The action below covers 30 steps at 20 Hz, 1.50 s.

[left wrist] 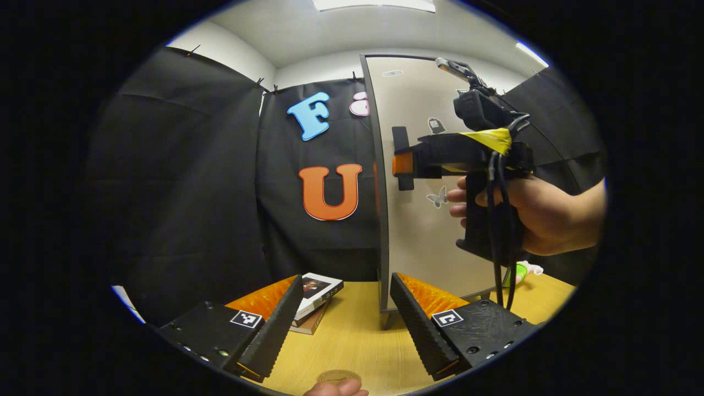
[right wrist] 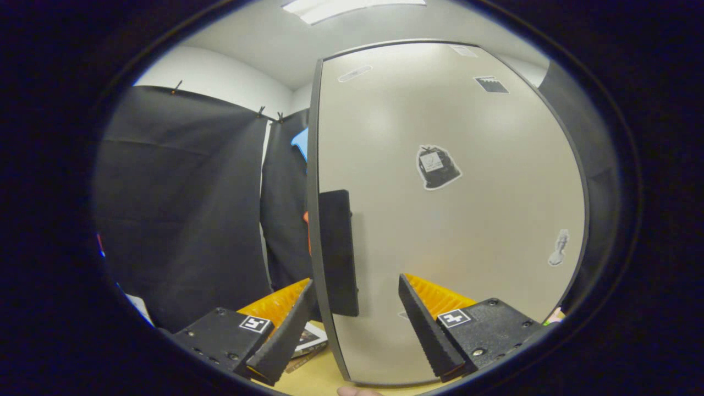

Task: Open the cabinet door with the right hand, grasp the bottle in the cabinet with the left hand and place it on the coaster, then close the cabinet door with the right hand.

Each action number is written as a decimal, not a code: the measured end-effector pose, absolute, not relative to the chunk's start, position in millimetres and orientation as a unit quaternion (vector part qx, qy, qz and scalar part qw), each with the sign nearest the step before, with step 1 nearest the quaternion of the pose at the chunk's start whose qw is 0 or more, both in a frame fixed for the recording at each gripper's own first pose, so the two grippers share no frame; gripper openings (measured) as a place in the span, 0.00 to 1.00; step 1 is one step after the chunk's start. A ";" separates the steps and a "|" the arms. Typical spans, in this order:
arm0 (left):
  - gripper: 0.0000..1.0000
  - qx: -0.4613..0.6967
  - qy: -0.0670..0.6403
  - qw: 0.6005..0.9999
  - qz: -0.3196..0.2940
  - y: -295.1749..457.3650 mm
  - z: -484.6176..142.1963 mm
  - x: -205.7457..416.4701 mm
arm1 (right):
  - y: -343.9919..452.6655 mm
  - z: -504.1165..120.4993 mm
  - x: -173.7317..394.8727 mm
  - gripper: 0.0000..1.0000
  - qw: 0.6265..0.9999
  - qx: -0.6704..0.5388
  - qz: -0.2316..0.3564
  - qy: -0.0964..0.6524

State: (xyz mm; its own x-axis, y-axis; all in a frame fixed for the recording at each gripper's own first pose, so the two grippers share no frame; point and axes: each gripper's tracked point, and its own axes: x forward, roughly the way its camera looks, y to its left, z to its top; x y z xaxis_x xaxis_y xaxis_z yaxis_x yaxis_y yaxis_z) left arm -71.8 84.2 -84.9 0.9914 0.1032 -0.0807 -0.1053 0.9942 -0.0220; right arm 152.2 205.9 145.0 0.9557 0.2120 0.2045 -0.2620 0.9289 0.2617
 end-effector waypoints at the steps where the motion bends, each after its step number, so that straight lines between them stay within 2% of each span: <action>1: 0.96 -0.008 0.042 0.998 0.056 89.2 -86.8 -72.7 | 211.7 141.6 154.9 0.94 0.977 0.153 0.124 -0.080; 2: 0.96 -0.004 0.043 0.997 0.059 93.5 -87.8 -72.9 | 215.6 135.1 158.6 0.94 0.977 0.157 0.126 -0.068; 3: 0.96 -0.002 0.043 0.997 0.062 96.7 -87.9 -73.0 | 217.6 125.8 160.9 0.88 0.978 0.157 0.127 -0.057; 4: 0.96 -0.003 0.044 0.997 0.064 98.8 -88.0 -73.2 | 222.2 124.4 161.9 0.91 0.977 0.155 0.132 -0.059; 5: 0.96 -0.005 0.044 0.997 0.065 100.8 -87.0 -72.5 | 223.1 122.6 162.7 0.77 0.978 0.150 0.133 -0.060; 6: 0.96 -0.006 0.044 0.997 0.065 101.9 -86.6 -71.3 | 223.7 120.8 163.2 0.71 0.978 0.148 0.135 -0.060; 7: 0.96 -0.007 0.044 0.997 0.065 102.8 -86.9 -71.0 | 224.6 119.1 164.3 0.67 0.978 0.149 0.134 -0.056; 8: 0.96 -0.005 0.045 0.997 0.064 103.5 -86.5 -69.6 | 224.2 119.6 165.2 0.69 0.978 0.150 0.134 -0.056; 9: 0.96 -0.005 0.046 0.997 0.062 103.0 -86.8 -69.0 | 223.7 121.0 166.8 0.55 0.978 0.150 0.132 -0.060; 10: 0.96 -0.004 0.047 0.997 0.060 103.5 -86.6 -68.7 | 224.6 123.0 165.9 0.53 0.977 0.151 0.134 -0.064; 12: 0.96 -0.002 0.048 0.997 0.057 105.0 -87.1 -67.6 | 222.3 123.2 167.2 0.32 0.979 0.144 0.124 -0.071; 19: 0.96 -0.001 0.062 0.996 0.062 119.7 -100.6 -68.1 | 223.0 122.9 157.9 0.17 0.980 0.130 0.130 -0.071; 22: 0.96 -0.001 0.062 0.996 0.067 128.8 -102.3 -67.3 | 223.5 120.2 150.3 0.15 0.981 0.115 0.138 -0.066; 24: 0.96 -0.002 0.063 0.996 0.067 129.1 -104.0 -68.8 | 224.3 118.8 139.3 0.18 0.983 0.104 0.139 -0.062; 30: 0.96 -0.004 0.069 0.996 0.052 124.5 -104.8 -73.4 | 221.9 117.7 97.9 0.16 0.988 0.083 0.124 -0.033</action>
State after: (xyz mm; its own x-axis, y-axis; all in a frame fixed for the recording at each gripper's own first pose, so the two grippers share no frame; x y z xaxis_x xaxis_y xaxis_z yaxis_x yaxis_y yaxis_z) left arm -73.4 124.5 -104.8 0.9851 0.1032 -0.1374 -0.1044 0.9945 -0.0014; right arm 97.9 221.9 117.7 0.9673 0.2388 0.0853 -0.2497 0.9557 0.1561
